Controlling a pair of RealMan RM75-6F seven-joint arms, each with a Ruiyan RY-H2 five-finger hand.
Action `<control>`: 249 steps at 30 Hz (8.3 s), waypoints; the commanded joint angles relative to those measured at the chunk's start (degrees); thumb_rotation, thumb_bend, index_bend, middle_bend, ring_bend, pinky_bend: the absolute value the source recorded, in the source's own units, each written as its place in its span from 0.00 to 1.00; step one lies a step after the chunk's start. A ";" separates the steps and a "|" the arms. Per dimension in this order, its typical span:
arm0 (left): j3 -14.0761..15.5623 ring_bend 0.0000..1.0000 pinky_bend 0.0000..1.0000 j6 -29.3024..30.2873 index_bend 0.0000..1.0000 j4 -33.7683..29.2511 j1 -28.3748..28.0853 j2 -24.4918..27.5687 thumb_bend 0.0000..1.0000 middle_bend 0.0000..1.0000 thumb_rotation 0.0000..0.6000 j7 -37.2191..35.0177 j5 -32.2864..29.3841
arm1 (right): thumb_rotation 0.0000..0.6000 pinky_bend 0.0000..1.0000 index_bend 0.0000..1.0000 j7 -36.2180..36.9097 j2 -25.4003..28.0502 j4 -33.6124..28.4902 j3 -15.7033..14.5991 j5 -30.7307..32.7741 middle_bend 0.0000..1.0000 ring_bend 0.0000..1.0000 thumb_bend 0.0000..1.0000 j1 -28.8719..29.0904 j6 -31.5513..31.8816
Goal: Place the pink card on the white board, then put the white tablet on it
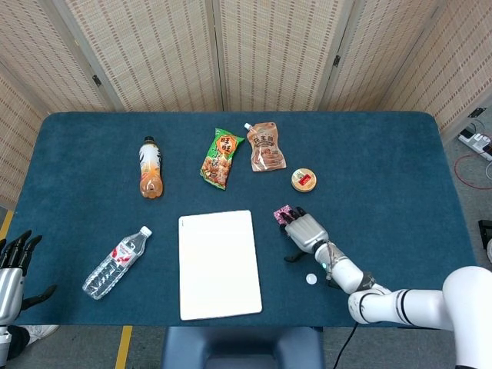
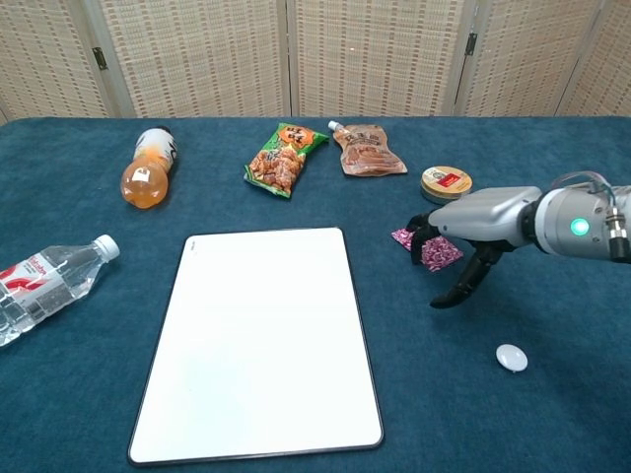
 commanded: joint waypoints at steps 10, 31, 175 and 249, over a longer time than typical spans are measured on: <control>-0.07 0.14 0.00 0.02 0.14 -0.67 -0.16 0.07 0.18 0.08 1.00 0.56 0.42 | 0.54 0.00 0.20 4.94 4.06 -0.14 2.22 -8.15 0.05 0.00 0.26 -2.58 4.07; 0.10 0.14 0.00 0.08 0.14 -2.45 -0.06 0.50 0.18 0.08 1.00 2.02 0.77 | 1.00 0.00 0.05 5.11 0.86 9.29 1.75 -16.68 0.01 0.00 0.26 -2.12 -0.76; 0.33 0.14 0.00 -0.88 0.14 -4.75 -1.59 1.61 0.18 0.08 1.00 3.12 2.89 | 1.00 0.00 0.30 17.74 2.55 7.19 -7.52 -54.54 0.12 0.00 0.25 -21.66 15.48; 0.72 0.14 0.00 -0.73 0.14 -0.92 -0.52 1.71 0.18 0.08 1.00 -0.72 1.38 | 1.00 0.00 0.49 1.14 -17.44 16.92 16.50 -26.92 0.19 0.05 0.36 4.99 -10.34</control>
